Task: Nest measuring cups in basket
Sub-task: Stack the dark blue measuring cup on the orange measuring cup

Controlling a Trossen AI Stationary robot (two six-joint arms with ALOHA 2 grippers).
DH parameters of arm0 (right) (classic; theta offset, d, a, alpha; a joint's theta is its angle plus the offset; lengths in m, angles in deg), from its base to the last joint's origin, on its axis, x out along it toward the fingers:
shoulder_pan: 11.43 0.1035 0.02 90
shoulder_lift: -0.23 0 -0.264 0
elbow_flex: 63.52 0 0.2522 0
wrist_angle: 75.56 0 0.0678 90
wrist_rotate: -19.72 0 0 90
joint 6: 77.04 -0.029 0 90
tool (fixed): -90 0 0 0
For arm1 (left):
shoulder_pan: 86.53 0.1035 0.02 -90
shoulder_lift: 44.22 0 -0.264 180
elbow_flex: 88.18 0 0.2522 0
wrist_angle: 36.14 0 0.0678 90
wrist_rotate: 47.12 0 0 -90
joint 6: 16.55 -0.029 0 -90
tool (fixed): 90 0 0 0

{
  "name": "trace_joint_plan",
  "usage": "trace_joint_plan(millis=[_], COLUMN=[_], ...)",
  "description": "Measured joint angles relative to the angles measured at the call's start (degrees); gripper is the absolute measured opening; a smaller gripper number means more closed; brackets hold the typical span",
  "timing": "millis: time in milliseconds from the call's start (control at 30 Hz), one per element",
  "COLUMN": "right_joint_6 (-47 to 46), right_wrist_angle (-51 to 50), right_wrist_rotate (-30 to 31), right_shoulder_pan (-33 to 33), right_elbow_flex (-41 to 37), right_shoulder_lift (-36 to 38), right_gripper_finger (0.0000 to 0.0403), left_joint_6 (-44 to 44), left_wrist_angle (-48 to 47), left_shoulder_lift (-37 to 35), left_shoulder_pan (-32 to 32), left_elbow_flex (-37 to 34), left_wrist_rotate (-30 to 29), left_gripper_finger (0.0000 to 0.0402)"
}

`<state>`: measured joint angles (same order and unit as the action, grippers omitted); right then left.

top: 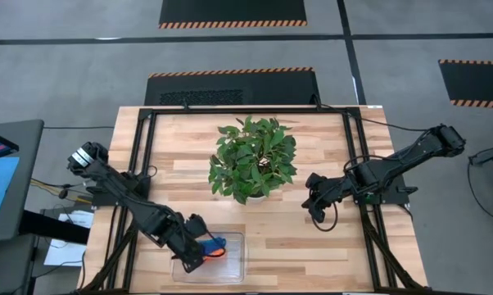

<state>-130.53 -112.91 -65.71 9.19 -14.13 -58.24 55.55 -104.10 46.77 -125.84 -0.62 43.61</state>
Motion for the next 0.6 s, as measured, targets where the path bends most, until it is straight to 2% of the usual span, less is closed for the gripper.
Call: trace_joint_plan(millis=[167, 400, 600], right_joint_6=[0.0, 0.0, 0.0], right_wrist_angle=[0.0, -0.09, -0.02], right_wrist_rotate=[-0.06, -0.1, 0.09], right_shoulder_pan=[0.26, 2.65, 3.13], right_elbow_flex=[0.0, 0.0, 0.0], right_shoulder_lift=[-0.01, -0.02, -0.02], right_gripper_finger=[0.0013, 0.0013, 0.0013], left_joint_6=[2.03, 6.48, 9.6], left_wrist_angle=[-4.93, -5.31, -0.36], left_shoulder_lift=[-0.01, -0.01, -0.01], left_shoulder_pan=[-2.19, -3.81, -5.78], left_elbow_flex=[0.0, 0.0, -0.02], left_wrist_rotate=[0.76, 1.49, -10.88], left_gripper_finger=[0.0112, 0.0112, 0.0105])
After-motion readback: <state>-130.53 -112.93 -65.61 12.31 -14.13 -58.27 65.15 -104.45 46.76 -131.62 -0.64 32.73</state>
